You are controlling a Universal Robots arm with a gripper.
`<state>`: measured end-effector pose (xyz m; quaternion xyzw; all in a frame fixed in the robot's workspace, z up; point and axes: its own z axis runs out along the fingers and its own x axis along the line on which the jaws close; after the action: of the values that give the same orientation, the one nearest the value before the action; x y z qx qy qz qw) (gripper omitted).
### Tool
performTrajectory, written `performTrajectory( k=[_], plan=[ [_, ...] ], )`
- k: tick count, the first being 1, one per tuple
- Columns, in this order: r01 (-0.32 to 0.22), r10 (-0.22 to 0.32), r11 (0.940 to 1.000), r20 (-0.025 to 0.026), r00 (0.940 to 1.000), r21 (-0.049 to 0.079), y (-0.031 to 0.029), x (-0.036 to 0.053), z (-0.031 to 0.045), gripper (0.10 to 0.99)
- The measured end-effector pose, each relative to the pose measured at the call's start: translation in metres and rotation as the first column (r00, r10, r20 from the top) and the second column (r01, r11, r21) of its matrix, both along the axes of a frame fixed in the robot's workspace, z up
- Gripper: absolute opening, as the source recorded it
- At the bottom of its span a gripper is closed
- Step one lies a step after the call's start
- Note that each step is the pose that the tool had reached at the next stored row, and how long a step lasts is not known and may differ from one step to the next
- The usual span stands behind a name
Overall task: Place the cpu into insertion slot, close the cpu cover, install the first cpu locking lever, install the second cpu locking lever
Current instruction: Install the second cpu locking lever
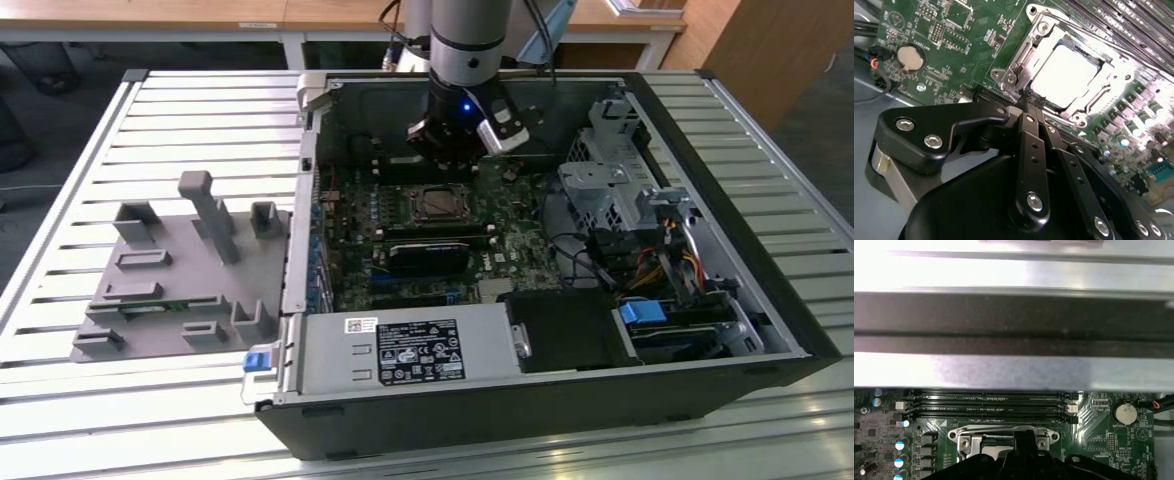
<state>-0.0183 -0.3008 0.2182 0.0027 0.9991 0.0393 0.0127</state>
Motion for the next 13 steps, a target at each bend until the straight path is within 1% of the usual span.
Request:
performTrajectory(
  k=[2,4,6,7,10,13],
  plan=[
    [0.000,0.000,1.0000,0.0000,1.0000,0.000,0.0000,0.0000,0.0069,0.106],
    [0.000,0.000,1.0000,-0.0001,1.0000,0.000,0.0000,0.0000,0.0115,0.106],
    [0.000,0.000,1.0000,0.0001,1.0000,0.000,-0.0005,0.0000,0.0132,0.106],
    [0.000,0.000,1.0000,0.0000,1.0000,0.000,-0.0017,0.0001,0.0132,0.106],
    [0.000,0.000,1.0000,0.0000,1.0000,0.000,-0.0083,0.0000,0.0132,0.106],
    [0.000,0.000,1.0000,0.0000,1.0000,0.000,-0.0164,0.0000,0.0132,0.106]
  ],
)
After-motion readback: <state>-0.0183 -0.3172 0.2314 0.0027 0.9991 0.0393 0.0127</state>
